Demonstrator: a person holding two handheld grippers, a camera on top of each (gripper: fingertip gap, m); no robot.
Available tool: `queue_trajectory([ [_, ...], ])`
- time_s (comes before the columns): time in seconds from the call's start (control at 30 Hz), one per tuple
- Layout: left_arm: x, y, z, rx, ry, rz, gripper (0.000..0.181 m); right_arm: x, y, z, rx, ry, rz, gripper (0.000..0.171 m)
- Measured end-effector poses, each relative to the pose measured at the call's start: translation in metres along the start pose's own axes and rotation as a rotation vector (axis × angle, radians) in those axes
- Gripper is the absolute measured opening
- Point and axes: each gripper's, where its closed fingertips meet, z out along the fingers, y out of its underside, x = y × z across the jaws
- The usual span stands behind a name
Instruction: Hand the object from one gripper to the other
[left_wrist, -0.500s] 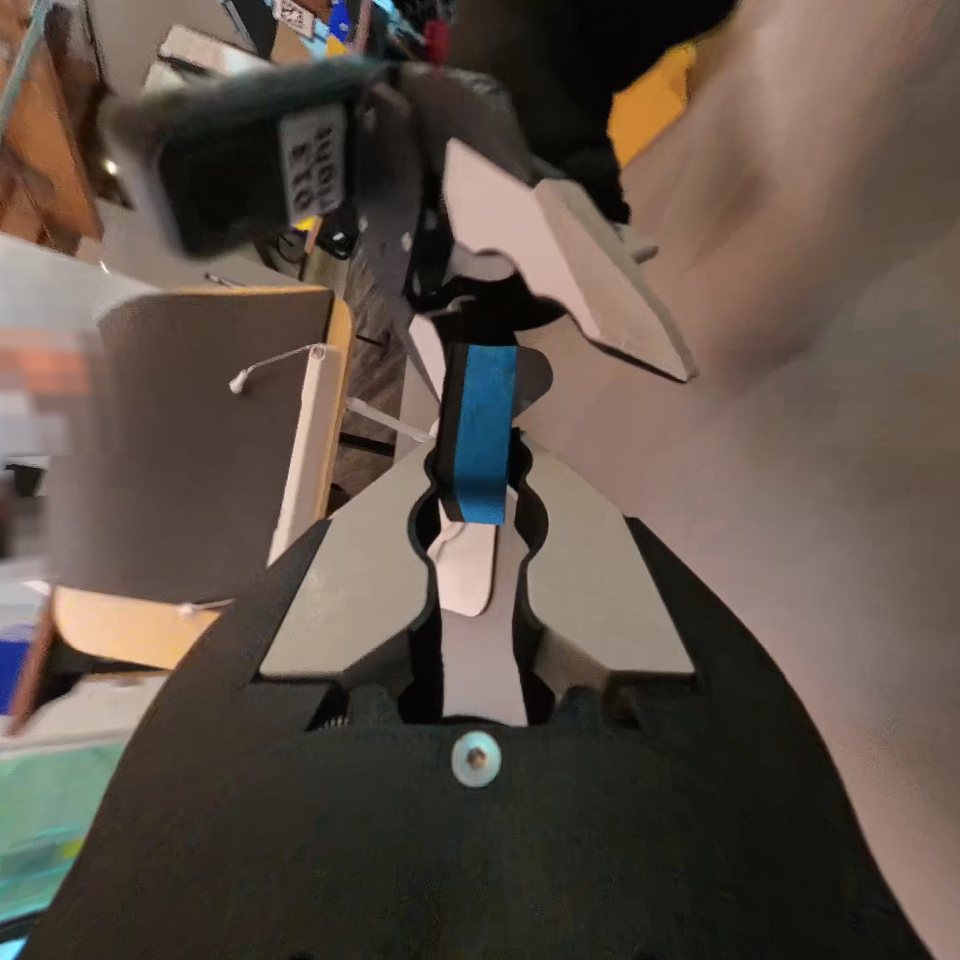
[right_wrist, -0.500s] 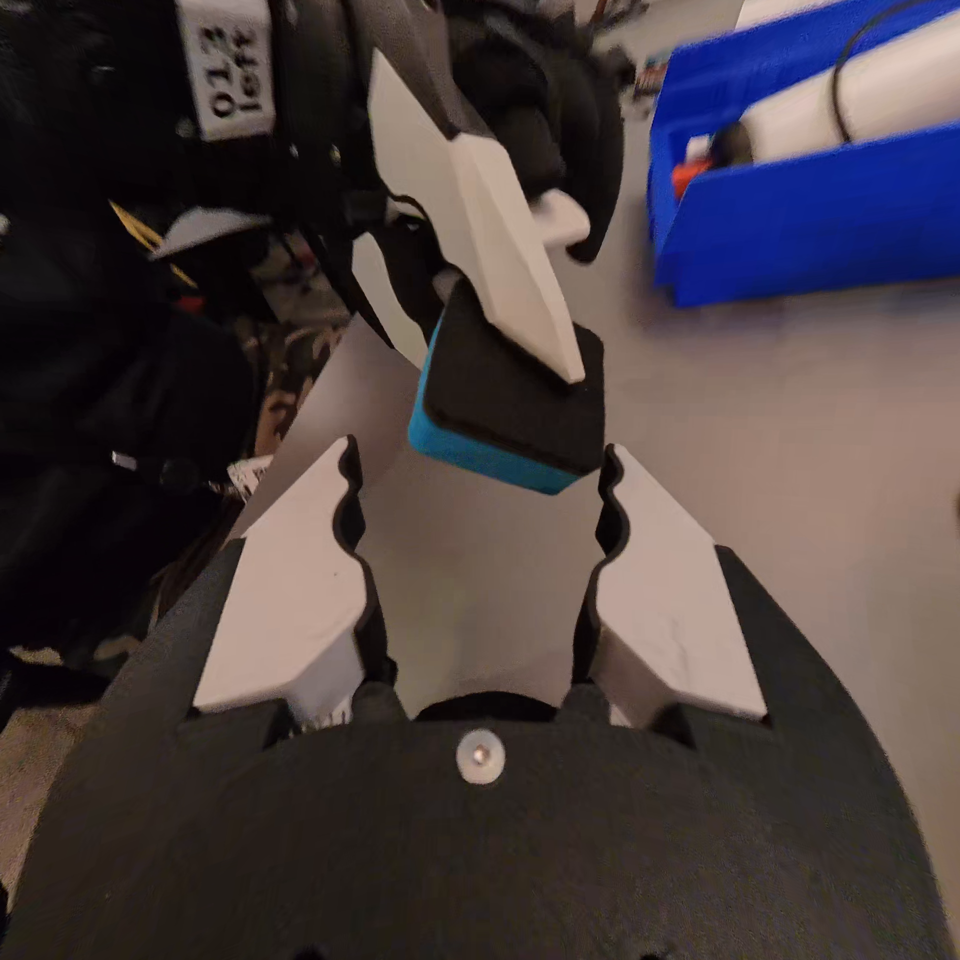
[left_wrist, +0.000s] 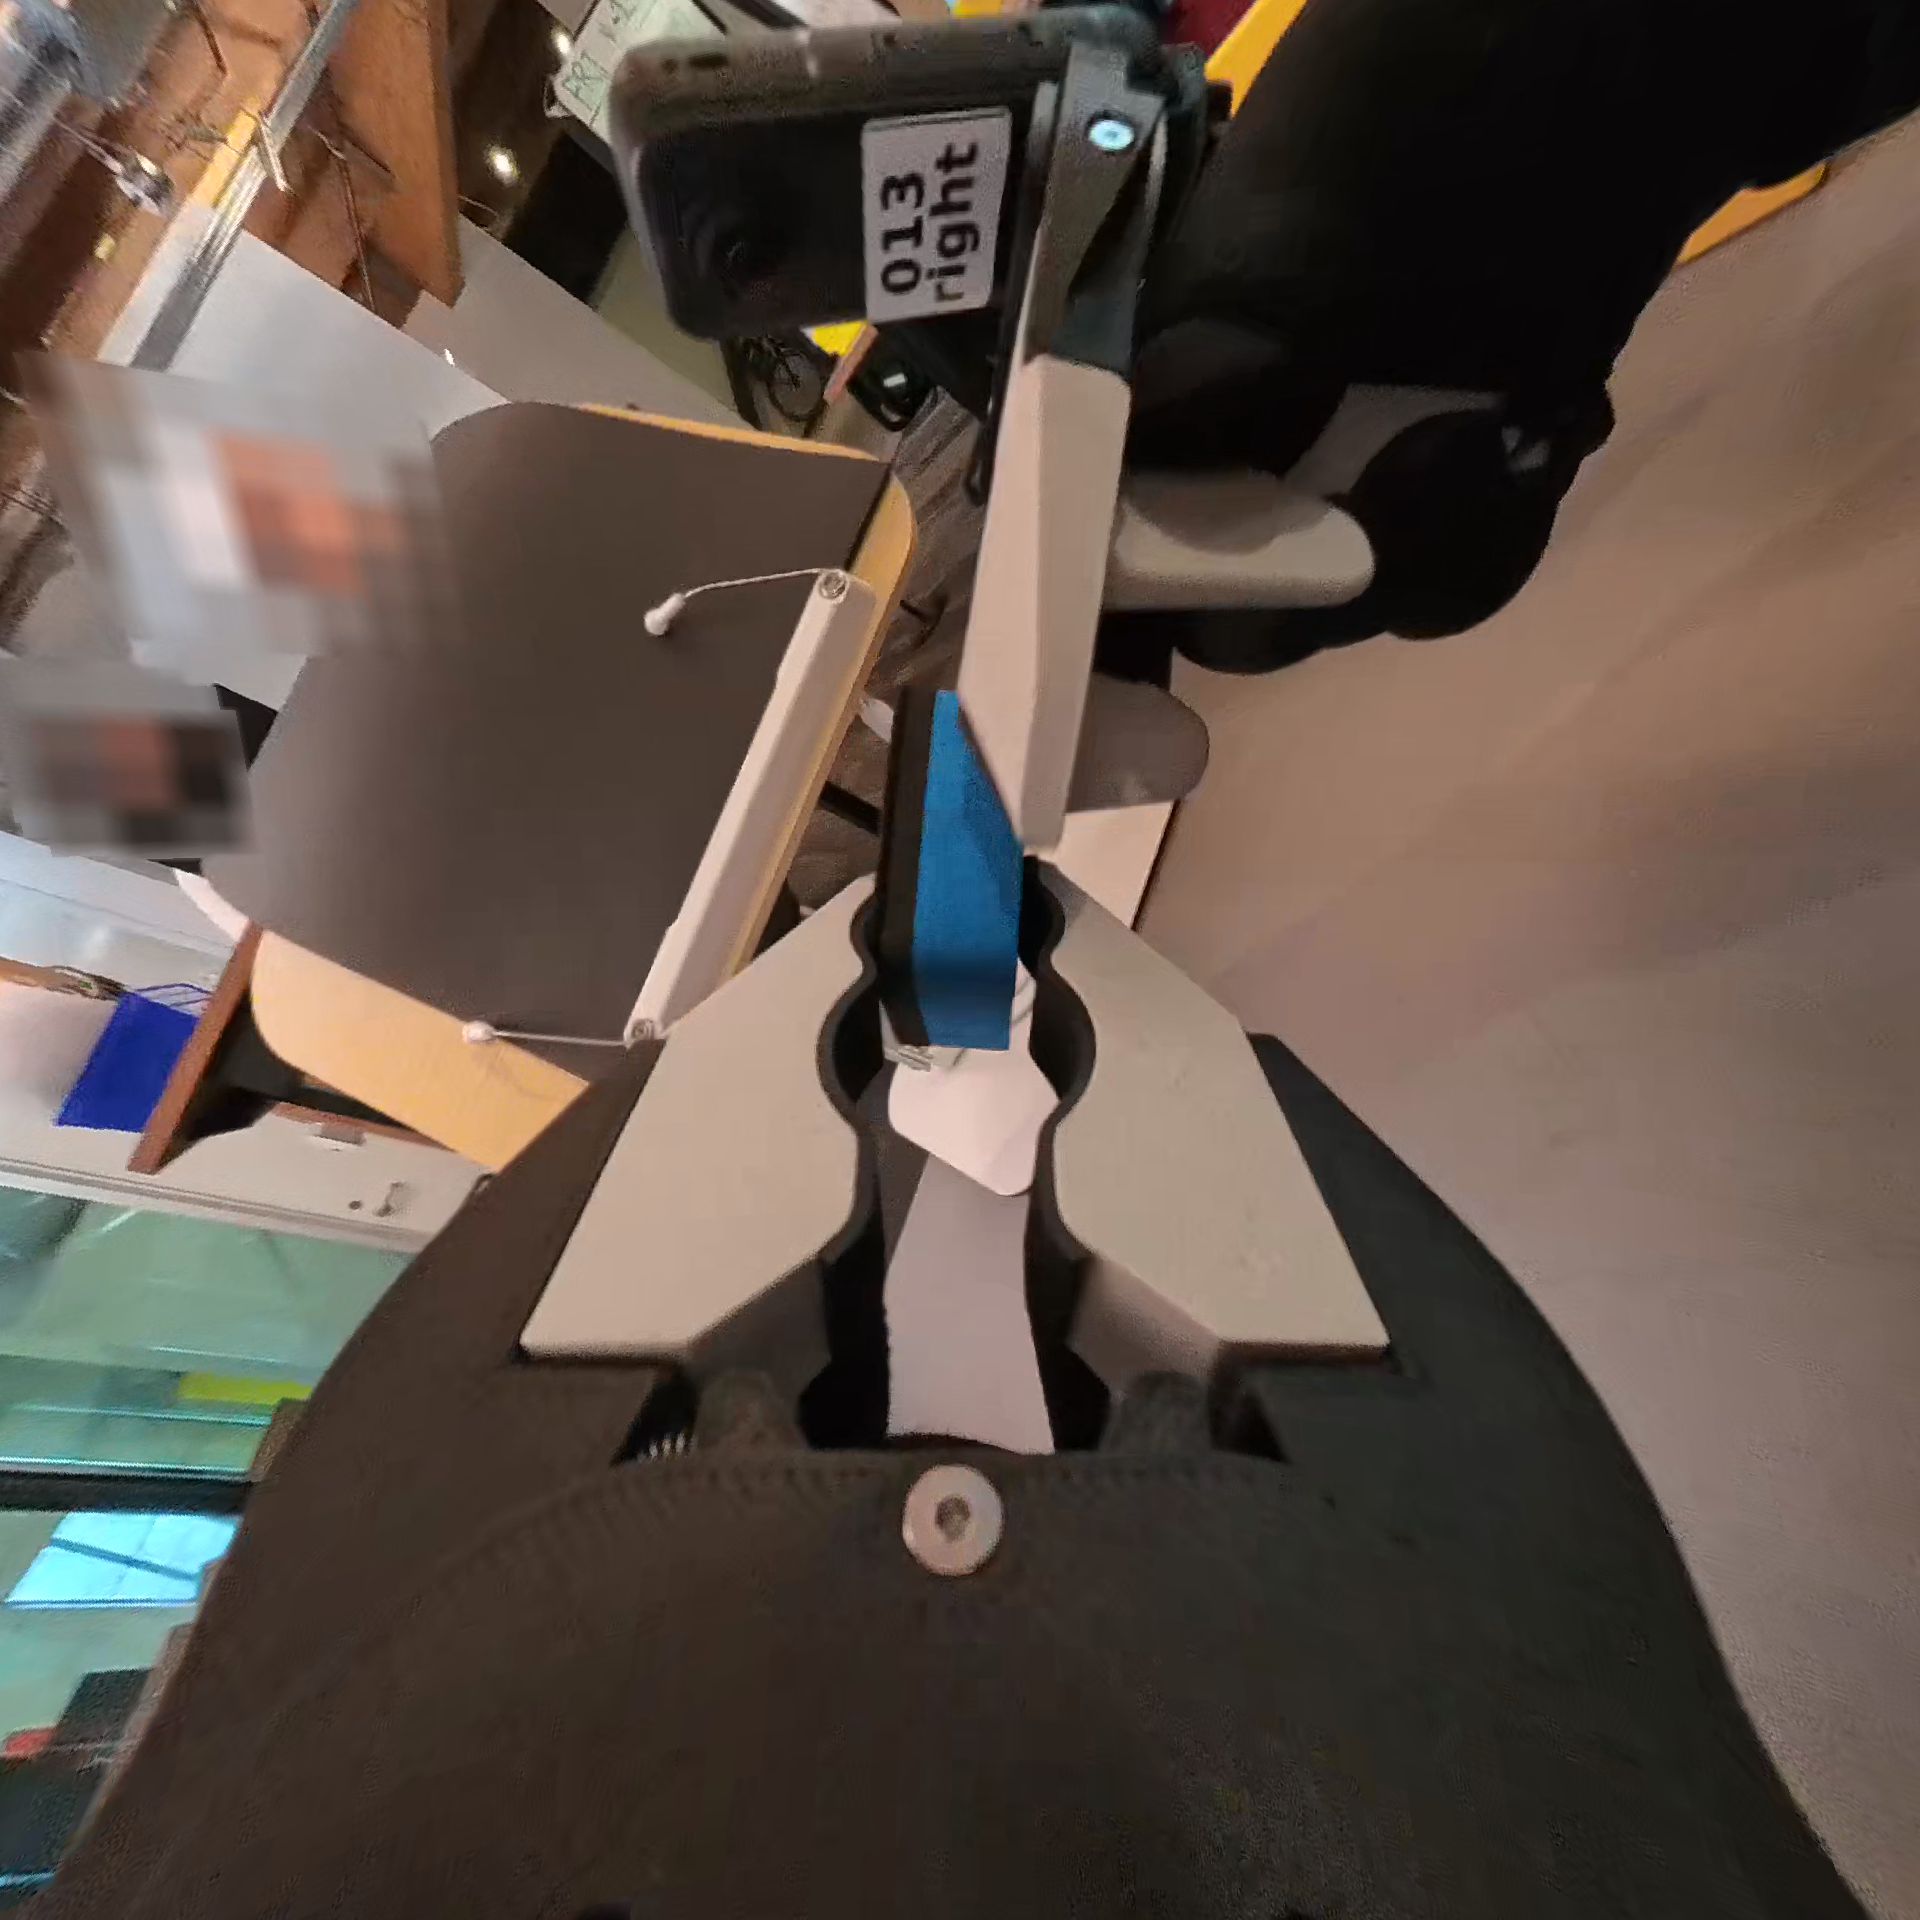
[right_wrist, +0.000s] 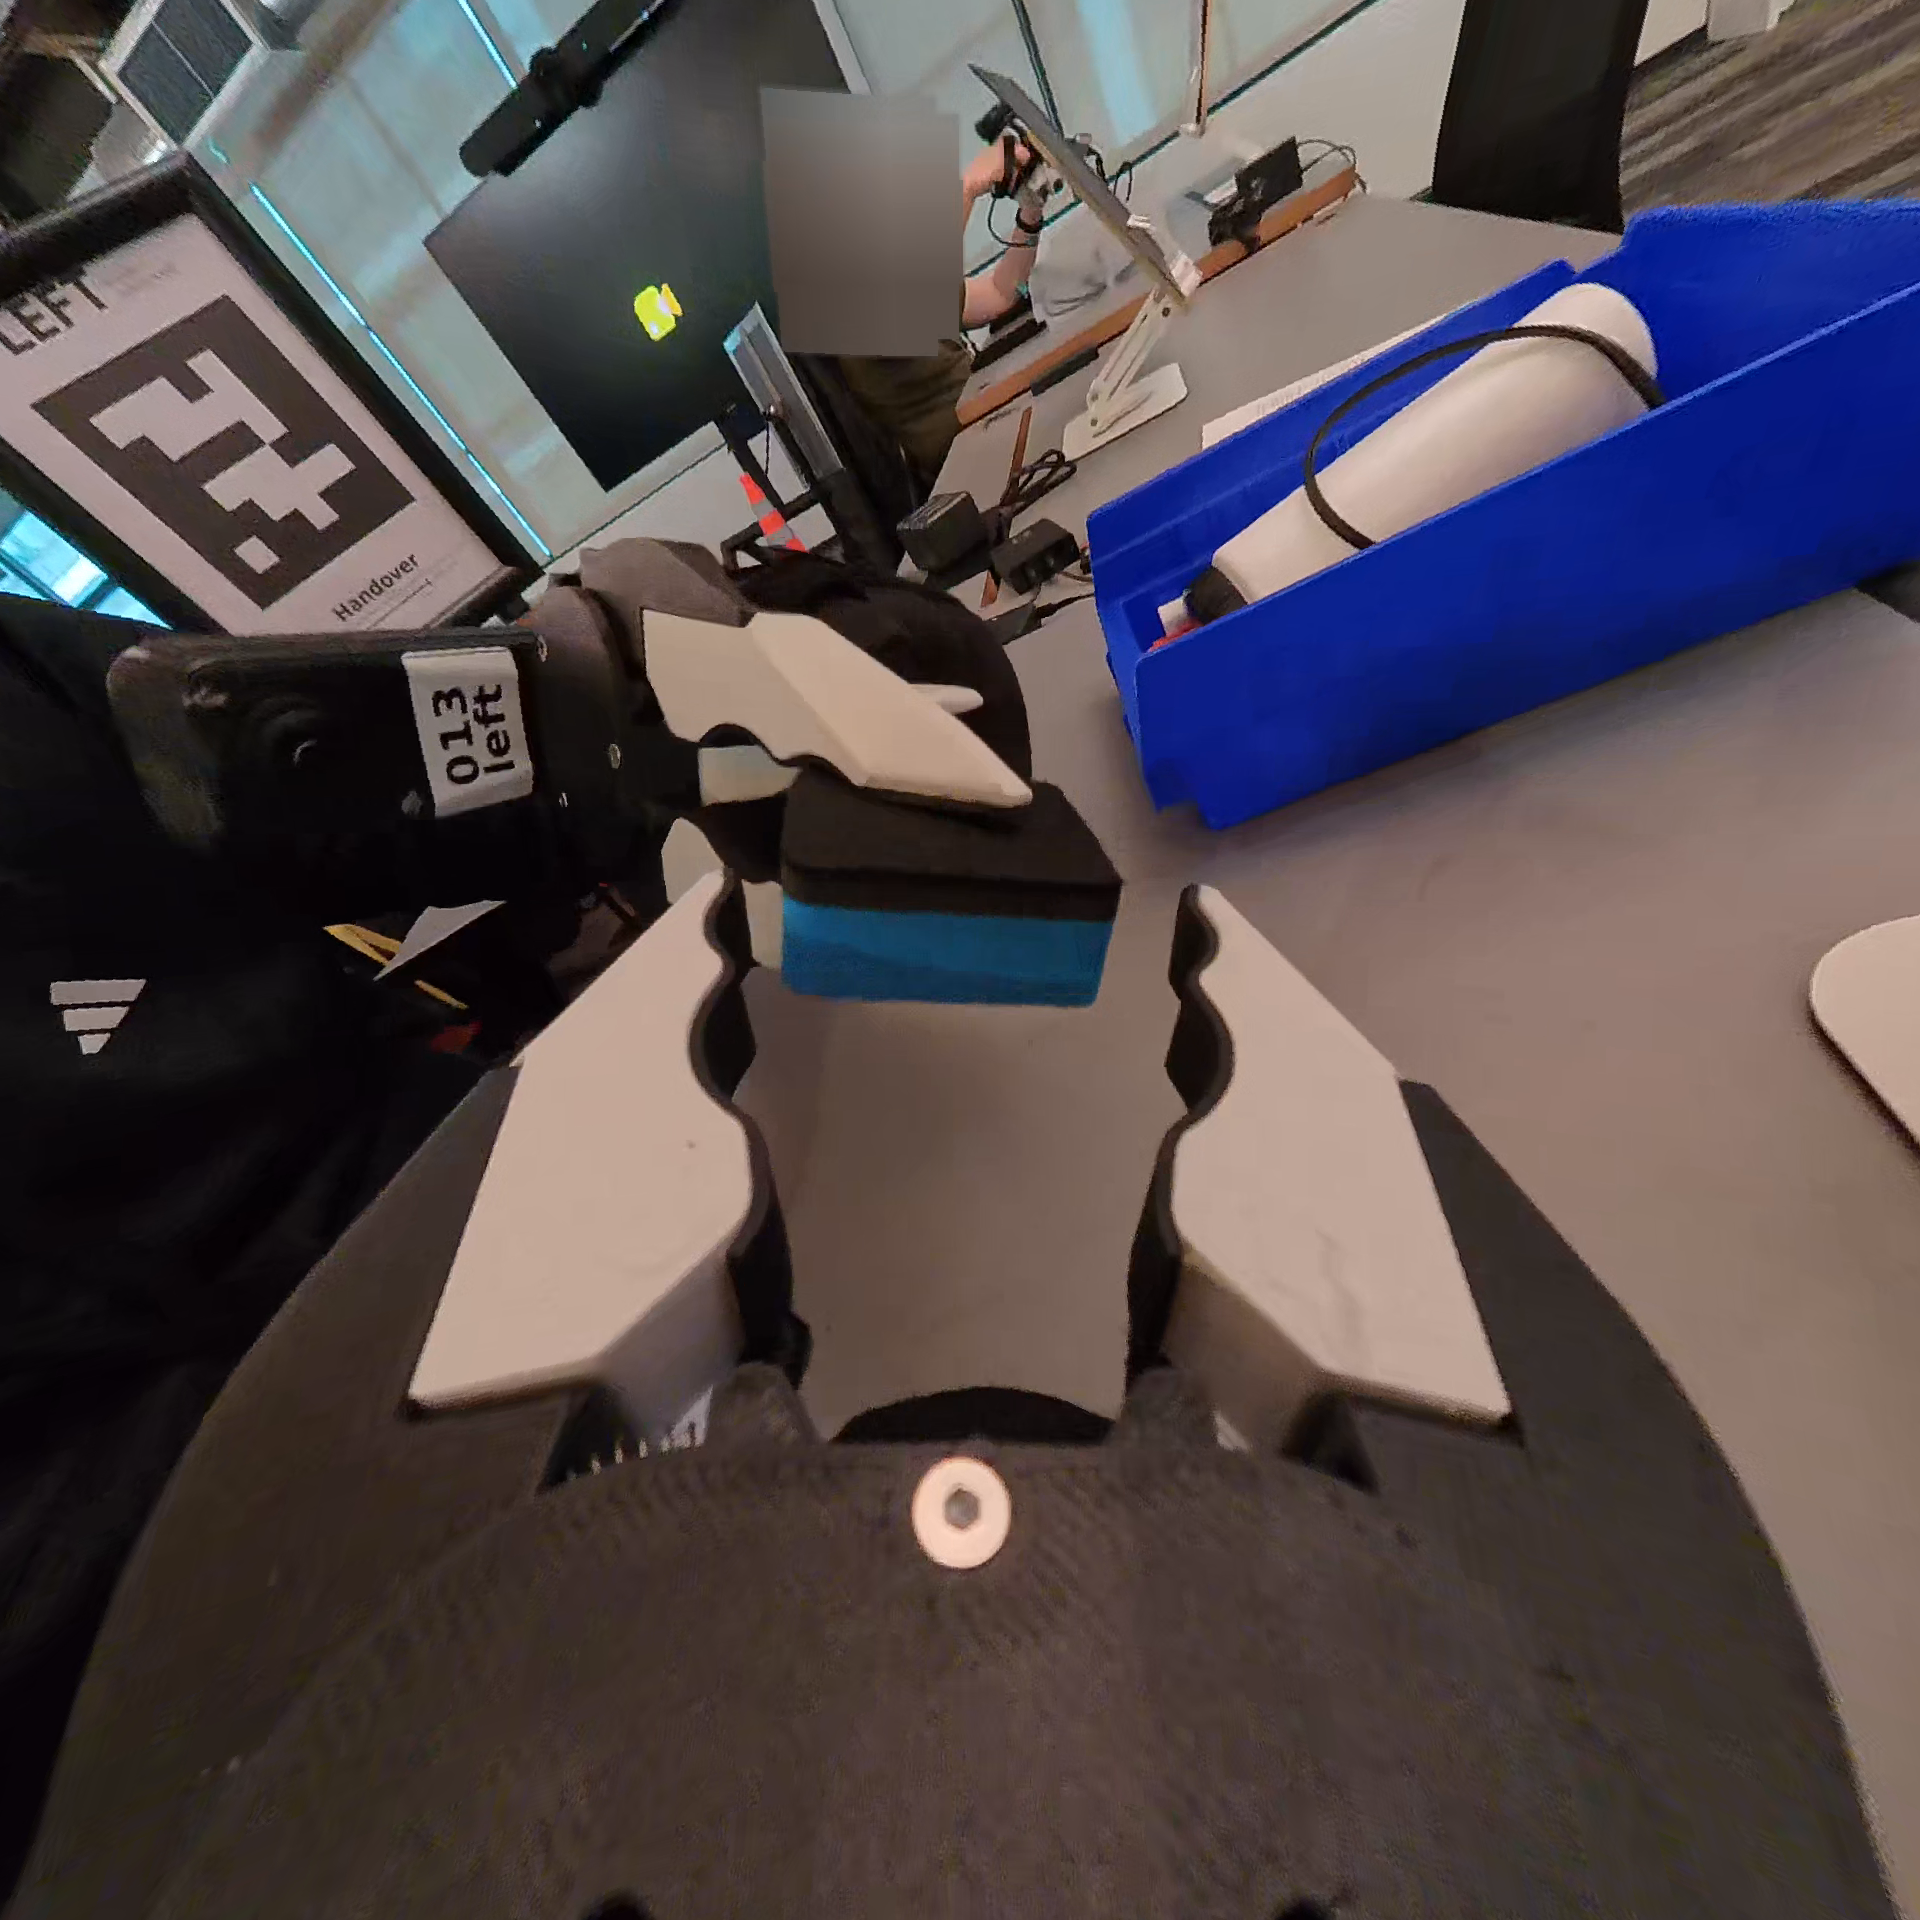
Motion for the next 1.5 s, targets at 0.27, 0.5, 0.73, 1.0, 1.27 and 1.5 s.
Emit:
queue_trajectory([
  [0.27, 0.001, 0.000, 0.002, -0.002, -0.023, 0.046, 0.021, -0.002, -0.003, 0.006, 0.026, -0.010, -0.040, 0.058],
  [0.5, -0.001, -0.002, -0.004, 0.079, 0.028, -0.069, 0.051, 0.011, -0.016, -0.004, 0.060, 0.135, -0.190, 0.058],
  [0.73, -0.008, 0.016, -0.019, 0.096, 0.199, -0.593, 0.070, 0.046, -0.025, -0.024, -0.102, 0.605, -0.667, 0.058],
  [1.0, -0.027, 0.011, -0.014, 0.131, 0.414, -1.199, 0.092, 0.048, -0.040, -0.023, -0.344, 1.058, -1.370, 0.058],
  [1.27, -0.009, 0.009, 0.003, 0.050, 0.389, -1.068, 0.090, 0.046, -0.032, -0.003, -0.429, 1.115, -1.481, 0.058],
  [1.5, -0.010, 0.013, 0.011, 0.048, 0.298, -0.974, 0.061, 0.042, -0.033, 0.002, -0.425, 1.135, -1.490, 0.058],
])
